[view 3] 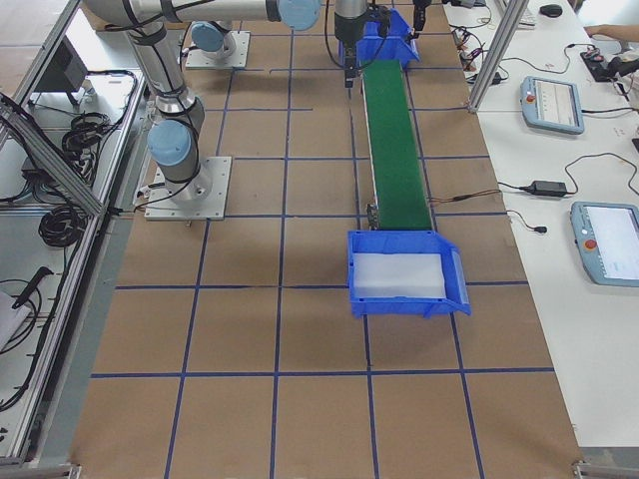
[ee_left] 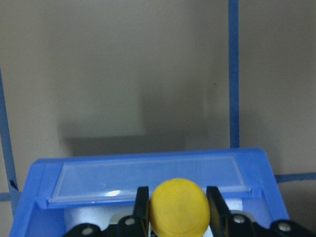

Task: Transport two buttons from left to right
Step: 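Lift the yellow-capped button and carry it onto the green conveyor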

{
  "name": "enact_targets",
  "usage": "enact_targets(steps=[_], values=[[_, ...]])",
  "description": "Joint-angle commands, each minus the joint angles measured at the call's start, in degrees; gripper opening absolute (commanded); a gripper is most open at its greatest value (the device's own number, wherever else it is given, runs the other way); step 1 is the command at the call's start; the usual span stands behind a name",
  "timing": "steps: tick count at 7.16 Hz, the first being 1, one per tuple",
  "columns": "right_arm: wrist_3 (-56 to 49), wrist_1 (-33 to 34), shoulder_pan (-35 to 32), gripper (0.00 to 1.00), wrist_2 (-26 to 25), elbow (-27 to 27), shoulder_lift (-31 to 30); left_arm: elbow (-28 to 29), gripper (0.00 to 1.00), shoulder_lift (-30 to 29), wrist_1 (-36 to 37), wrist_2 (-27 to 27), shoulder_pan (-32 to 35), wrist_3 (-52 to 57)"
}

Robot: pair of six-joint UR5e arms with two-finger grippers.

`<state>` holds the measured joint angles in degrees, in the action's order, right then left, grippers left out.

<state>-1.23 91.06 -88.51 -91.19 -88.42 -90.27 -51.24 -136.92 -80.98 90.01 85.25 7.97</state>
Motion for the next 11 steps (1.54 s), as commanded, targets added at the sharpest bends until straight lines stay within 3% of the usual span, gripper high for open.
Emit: enact_targets(steps=[1,3,5,8,11], values=[[0.0,0.0,0.0,1.0,-0.04,0.0,0.0,-0.44,0.16,8.2,-9.24,2.8,0.62,-0.05],[0.0,0.0,0.0,1.0,-0.04,0.0,0.0,-2.19,0.08,14.37,-13.06,2.81,1.32,-0.32],[0.0,0.0,0.0,1.0,-0.04,0.0,0.0,-5.44,0.08,18.17,-9.85,2.63,6.91,-6.88],[0.0,0.0,0.0,1.0,-0.04,0.0,0.0,-14.91,0.08,19.05,5.07,1.84,15.1,-17.07],[0.0,0.0,0.0,1.0,-0.04,0.0,0.0,-28.89,0.06,18.88,26.6,1.66,17.23,-17.11]])
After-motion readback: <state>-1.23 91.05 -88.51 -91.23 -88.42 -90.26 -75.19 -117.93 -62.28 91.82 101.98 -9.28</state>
